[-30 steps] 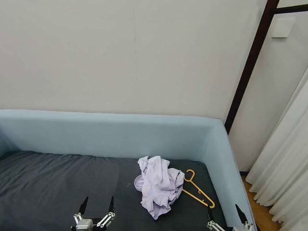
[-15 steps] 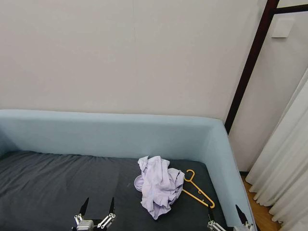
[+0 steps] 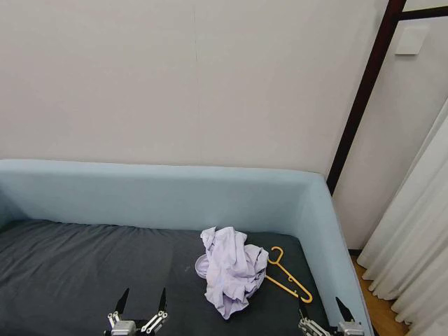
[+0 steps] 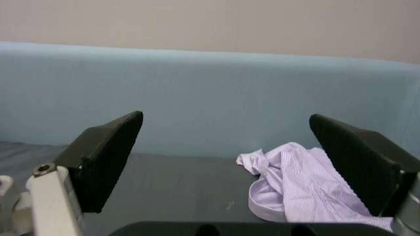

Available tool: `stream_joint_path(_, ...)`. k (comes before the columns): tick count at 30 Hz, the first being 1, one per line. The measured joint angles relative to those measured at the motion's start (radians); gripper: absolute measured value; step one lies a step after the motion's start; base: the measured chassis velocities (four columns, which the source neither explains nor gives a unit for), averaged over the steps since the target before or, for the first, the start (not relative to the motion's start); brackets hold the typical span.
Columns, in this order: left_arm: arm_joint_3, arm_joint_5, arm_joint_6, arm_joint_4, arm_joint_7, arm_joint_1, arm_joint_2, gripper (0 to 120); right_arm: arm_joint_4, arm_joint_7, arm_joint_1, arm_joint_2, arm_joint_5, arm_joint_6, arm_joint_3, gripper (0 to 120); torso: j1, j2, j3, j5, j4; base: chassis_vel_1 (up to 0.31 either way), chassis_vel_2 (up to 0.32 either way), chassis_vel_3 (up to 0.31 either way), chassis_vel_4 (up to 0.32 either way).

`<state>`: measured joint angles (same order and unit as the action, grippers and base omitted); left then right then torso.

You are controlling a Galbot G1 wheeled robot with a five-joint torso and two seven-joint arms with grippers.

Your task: Pick up the clothes from the sofa and hang them on the clothes hanger.

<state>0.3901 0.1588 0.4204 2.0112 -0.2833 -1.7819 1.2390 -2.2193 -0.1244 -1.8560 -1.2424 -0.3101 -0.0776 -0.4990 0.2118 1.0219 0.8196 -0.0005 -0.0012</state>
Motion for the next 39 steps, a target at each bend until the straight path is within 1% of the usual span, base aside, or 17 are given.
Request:
stream_joint_path(1,-0.002,0.000,0.000,-0.004,0.001,0.003,-0.001,100,-0.011,-0.002,0.019,0.048,-0.044,0.030,-0.006,100,0.000,0.000,0.000,0.0002,0.0000,0.000,0.000,0.000,0.000)
stream_joint_path(2,-0.002,0.000,0.000,-0.004,0.001,0.004,-0.001,100,-0.012,-0.003,0.021,0.054,-0.051,0.035,-0.007,100,0.000,0.000,0.000,0.0001,0.0000,0.000,0.000,0.000,0.000)
stream_joint_path(3,-0.005,0.001,0.000,-0.009,0.001,0.009,-0.003,100,-0.022,-0.009,0.048,0.104,-0.119,0.079,-0.012,100,0.000,0.000,0.000,0.0002,0.0001,0.000,0.000,0.000,0.000)
stream_joint_path(4,-0.005,0.001,0.000,-0.009,0.001,0.009,-0.003,100,-0.022,-0.009,0.048,0.104,-0.119,0.079,-0.012,100,0.000,0.000,0.000,0.0002,0.0001,0.000,0.000,0.000,0.000)
stream_joint_path(7,-0.013,0.003,-0.004,-0.016,0.002,0.020,-0.009,100,-0.022,-0.017,0.106,0.178,-0.220,0.158,-0.014,100,0.000,0.000,0.000,0.0000,0.0001,0.000,0.000,0.000,0.000)
stream_joint_path(9,-0.018,0.003,-0.007,-0.020,0.003,0.026,-0.013,100,0.004,-0.021,0.154,0.226,-0.247,0.187,-0.008,100,0.000,0.000,0.000,0.0001,-0.0004,0.000,0.000,0.000,0.000)
stream_joint_path(11,-0.019,0.002,-0.007,-0.021,0.003,0.025,-0.013,100,0.014,-0.023,0.177,0.243,-0.258,0.198,-0.003,100,0.000,0.000,0.000,0.0002,-0.0003,0.000,0.000,0.000,0.000)
stream_joint_path(14,-0.018,-0.002,-0.007,-0.021,0.006,0.015,-0.007,100,0.053,-0.029,0.310,0.339,-0.337,0.267,0.041,100,0.000,0.000,0.000,0.0002,0.0005,0.000,0.000,0.000,0.000)
stream_joint_path(15,-0.018,-0.002,-0.007,-0.021,0.006,0.015,-0.007,100,0.053,-0.029,0.310,0.339,-0.337,0.267,0.041,100,0.000,0.000,0.000,0.0002,0.0005,0.000,0.000,0.000,0.000)
stream_joint_path(16,-0.017,-0.002,-0.007,-0.021,0.005,0.014,-0.007,100,0.069,-0.030,0.345,0.371,-0.360,0.281,0.059,100,0.000,0.000,0.000,-0.0001,0.0006,0.000,0.000,0.000,0.000)
stream_joint_path(19,-0.013,-0.002,-0.007,-0.021,0.007,0.010,-0.007,100,0.139,-0.031,0.455,0.460,-0.423,0.305,0.135,100,0.000,0.000,0.000,-0.0003,0.0000,0.000,0.000,0.000,0.000)
stream_joint_path(21,-0.011,-0.002,-0.007,-0.021,0.007,0.008,-0.007,100,0.155,-0.031,0.480,0.471,-0.432,0.308,0.155,100,0.000,0.000,0.000,-0.0001,0.0000,0.000,0.000,0.000,0.000)
stream_joint_path(27,-0.014,-0.003,-0.002,-0.035,0.006,-0.004,0.004,100,0.254,-0.056,0.734,0.497,-0.530,0.366,0.344,100,0.000,0.000,0.000,0.0001,0.0003,0.000,0.000,0.000,0.000)
stream_joint_path(30,-0.029,-0.007,-0.005,-0.043,0.006,-0.005,0.002,100,0.289,-0.059,0.800,0.509,-0.537,0.376,0.398,100,0.000,0.000,0.000,-0.0003,0.0003,0.000,0.000,0.000,0.000)
stream_joint_path(34,-0.037,-0.010,-0.006,-0.051,0.006,-0.006,-0.002,100,0.326,-0.064,0.854,0.498,-0.539,0.385,0.439,100,0.000,0.000,0.000,-0.0001,-0.0004,0.000,0.000,0.000,0.000)
stream_joint_path(38,-0.029,-0.010,-0.007,-0.054,0.004,-0.006,0.002,100,0.386,-0.066,0.975,0.454,-0.536,0.405,0.558,100,0.000,0.000,0.000,-0.0003,-0.0002,0.000,0.000,0.000,0.000)
stream_joint_path(39,-0.029,-0.010,-0.007,-0.054,0.004,-0.006,0.002,100,0.386,-0.066,0.975,0.454,-0.536,0.405,0.558,100,0.000,0.000,0.000,-0.0003,-0.0002,0.000,0.000,0.000,0.000)
